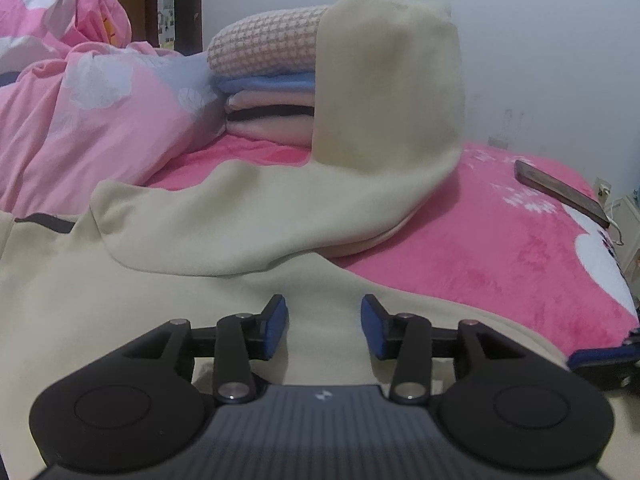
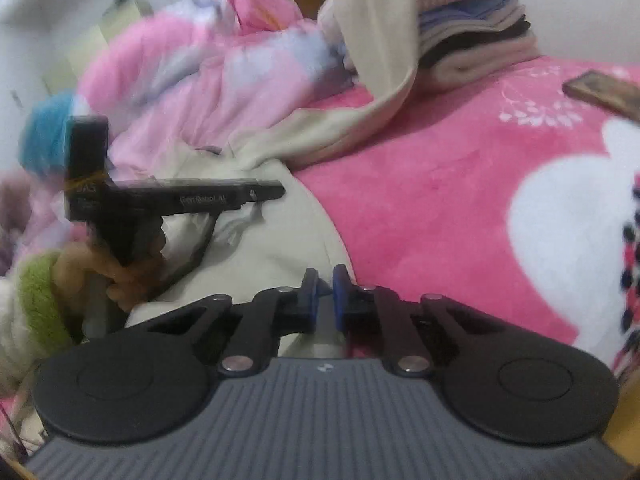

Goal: Fold clothes

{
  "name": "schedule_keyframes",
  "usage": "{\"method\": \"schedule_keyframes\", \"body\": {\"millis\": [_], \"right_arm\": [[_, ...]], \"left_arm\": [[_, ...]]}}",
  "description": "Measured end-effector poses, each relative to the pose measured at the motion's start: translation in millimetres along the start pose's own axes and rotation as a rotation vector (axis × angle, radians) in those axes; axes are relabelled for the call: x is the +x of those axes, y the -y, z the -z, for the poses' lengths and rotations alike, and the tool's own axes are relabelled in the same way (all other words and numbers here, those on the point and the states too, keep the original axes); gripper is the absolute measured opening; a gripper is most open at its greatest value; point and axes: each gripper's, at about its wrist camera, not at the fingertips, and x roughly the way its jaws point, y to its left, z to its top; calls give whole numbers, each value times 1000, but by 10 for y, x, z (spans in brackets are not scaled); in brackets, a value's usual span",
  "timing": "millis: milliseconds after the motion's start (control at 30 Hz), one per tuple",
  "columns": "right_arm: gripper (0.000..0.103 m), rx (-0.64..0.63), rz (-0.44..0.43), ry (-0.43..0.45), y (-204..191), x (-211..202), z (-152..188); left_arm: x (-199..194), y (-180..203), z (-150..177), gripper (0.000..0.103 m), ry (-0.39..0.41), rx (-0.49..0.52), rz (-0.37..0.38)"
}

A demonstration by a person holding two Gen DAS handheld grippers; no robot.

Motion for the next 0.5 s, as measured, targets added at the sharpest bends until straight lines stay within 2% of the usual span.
{"method": "schedule_keyframes", "body": {"millis": [33, 100, 200, 300, 367, 433, 500], "right_arm": [[9, 10, -23, 31, 16, -111, -18], [10, 19, -68, 100, 31, -344, -55], [10, -94, -163, 115, -50, -518, 14], [6, -260, -98, -18, -11, -337, 289], [6, -217, -120, 3, 96, -485, 324], [6, -164, -146, 31, 208, -651, 349], [8, -175, -140, 50, 148, -759, 352]], "left_arm": [[2, 5, 1, 44, 0, 3, -3], [10, 19, 6, 45, 0, 10, -10], [15, 36, 9, 46, 0, 18, -20], [8, 32, 3, 49, -2, 14, -29], [-18, 11, -25, 52, -12, 0, -47], [-108, -2, -77, 50, -25, -2, -77], [-291, -4, -123, 50, -24, 13, -99]]}}
